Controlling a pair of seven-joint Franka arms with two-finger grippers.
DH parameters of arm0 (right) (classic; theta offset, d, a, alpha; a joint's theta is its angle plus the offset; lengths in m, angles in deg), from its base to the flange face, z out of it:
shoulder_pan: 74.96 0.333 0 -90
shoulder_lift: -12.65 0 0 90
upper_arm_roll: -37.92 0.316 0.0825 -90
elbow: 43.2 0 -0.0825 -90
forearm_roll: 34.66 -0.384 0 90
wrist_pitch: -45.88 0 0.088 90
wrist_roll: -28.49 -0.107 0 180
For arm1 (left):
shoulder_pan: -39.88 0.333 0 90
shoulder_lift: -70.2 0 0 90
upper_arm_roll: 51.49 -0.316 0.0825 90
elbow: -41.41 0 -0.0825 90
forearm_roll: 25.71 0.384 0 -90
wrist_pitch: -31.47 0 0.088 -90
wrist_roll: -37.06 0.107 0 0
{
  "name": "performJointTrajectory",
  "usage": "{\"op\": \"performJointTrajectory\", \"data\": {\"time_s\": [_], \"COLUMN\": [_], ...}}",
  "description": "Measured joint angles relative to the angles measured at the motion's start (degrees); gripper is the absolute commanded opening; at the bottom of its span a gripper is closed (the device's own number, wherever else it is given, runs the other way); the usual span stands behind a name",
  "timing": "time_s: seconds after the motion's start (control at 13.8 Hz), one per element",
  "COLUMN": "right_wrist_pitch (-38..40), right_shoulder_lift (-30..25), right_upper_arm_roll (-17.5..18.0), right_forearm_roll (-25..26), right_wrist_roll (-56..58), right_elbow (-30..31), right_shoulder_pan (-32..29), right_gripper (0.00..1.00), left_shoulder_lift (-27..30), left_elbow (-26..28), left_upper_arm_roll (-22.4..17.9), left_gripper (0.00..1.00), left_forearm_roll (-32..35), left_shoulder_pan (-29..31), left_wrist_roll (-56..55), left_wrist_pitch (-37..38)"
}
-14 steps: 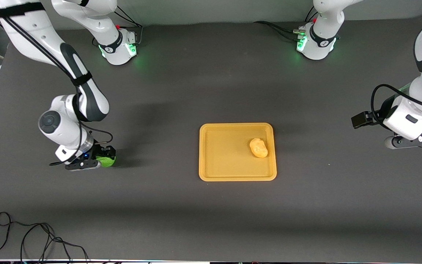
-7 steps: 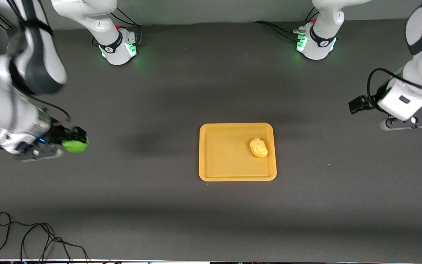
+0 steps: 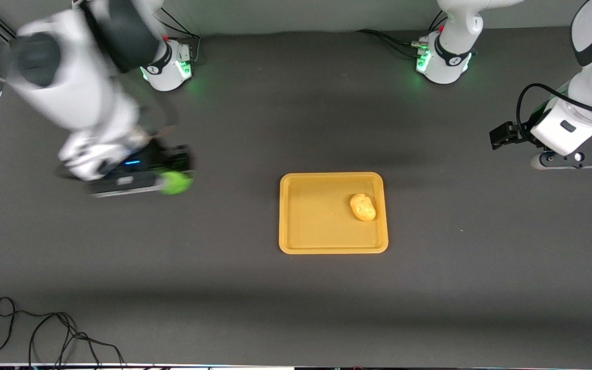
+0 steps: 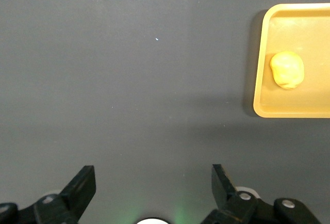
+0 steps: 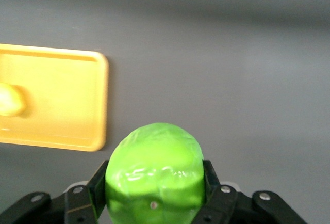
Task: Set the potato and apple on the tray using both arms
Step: 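Carry the green apple with the right gripper over the tray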
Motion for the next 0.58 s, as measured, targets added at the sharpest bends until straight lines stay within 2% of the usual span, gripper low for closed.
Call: {"op": "performJointTrajectory", "data": {"time_s": [0.22,0.36,0.58], "right_wrist_pitch": [1.45,1.7,-0.12], "right_shoulder_lift": [10.74,17.08,24.16], "right_upper_arm_roll": [-0.03,-0.09,-0.19], "right_forearm_roll": [0.25,0.3,0.31], "right_wrist_roll": [-12.77,-15.94,-17.56], "right_elbow": [-12.39,-19.35,-24.81], "right_shoulder_pan": [10.76,14.77,18.7], "right_gripper": [0.48,0.47,0.47], "left_shoulder_lift": [0.08,0.39,1.76], "left_elbow": [-0.07,-0.74,-3.53], "left_upper_arm_roll": [-0.21,-1.11,-2.62], "left_gripper": [1.0,1.0,1.0], "left_forearm_roll": [-0.01,-0.01,0.0], "left_shoulder_pan": [0.0,0.05,0.18], "left_wrist_roll": [0.0,-0.03,0.24], "left_wrist_pitch": [-0.17,-0.33,-0.36]}}
